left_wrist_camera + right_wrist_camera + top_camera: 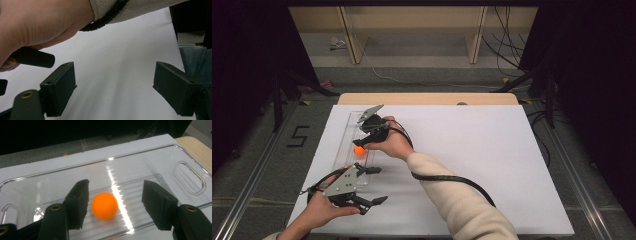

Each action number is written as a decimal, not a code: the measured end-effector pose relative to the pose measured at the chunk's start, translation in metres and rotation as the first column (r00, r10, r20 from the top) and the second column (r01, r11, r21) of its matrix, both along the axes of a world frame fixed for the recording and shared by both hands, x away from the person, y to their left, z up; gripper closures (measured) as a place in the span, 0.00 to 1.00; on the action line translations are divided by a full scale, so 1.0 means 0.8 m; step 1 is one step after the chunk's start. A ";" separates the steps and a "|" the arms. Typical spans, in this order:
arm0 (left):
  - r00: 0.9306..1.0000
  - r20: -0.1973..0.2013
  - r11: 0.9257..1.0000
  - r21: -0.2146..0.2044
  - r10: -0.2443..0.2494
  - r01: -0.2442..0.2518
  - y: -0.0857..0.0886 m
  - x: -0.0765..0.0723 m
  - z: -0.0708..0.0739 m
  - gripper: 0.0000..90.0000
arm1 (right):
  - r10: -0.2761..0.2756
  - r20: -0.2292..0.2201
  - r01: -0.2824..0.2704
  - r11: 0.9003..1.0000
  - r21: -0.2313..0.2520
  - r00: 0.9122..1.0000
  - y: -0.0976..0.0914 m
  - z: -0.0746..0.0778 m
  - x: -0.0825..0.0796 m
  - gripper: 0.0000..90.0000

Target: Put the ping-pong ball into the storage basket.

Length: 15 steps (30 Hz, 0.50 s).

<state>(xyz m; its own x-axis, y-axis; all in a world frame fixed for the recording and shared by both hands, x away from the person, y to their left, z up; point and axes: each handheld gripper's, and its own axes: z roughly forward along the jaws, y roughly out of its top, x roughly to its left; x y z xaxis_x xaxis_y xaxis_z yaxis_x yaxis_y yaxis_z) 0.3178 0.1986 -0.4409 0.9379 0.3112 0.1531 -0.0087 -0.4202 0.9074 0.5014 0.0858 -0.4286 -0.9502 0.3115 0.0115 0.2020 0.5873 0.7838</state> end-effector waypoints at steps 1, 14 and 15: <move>1.000 0.000 1.000 0.000 0.000 0.000 0.000 0.000 0.000 0.20 | -0.007 0.006 0.007 1.000 0.008 1.000 -0.001 0.002 0.000 0.39; 1.000 -0.003 1.000 -0.002 0.000 0.000 0.000 0.000 0.000 0.19 | -0.070 0.012 0.070 0.997 0.037 0.997 -0.033 0.013 0.000 0.19; 1.000 -0.003 1.000 -0.002 0.000 0.000 0.000 0.000 0.000 0.19 | -0.074 0.012 0.074 0.997 0.037 0.997 -0.036 0.014 0.000 0.19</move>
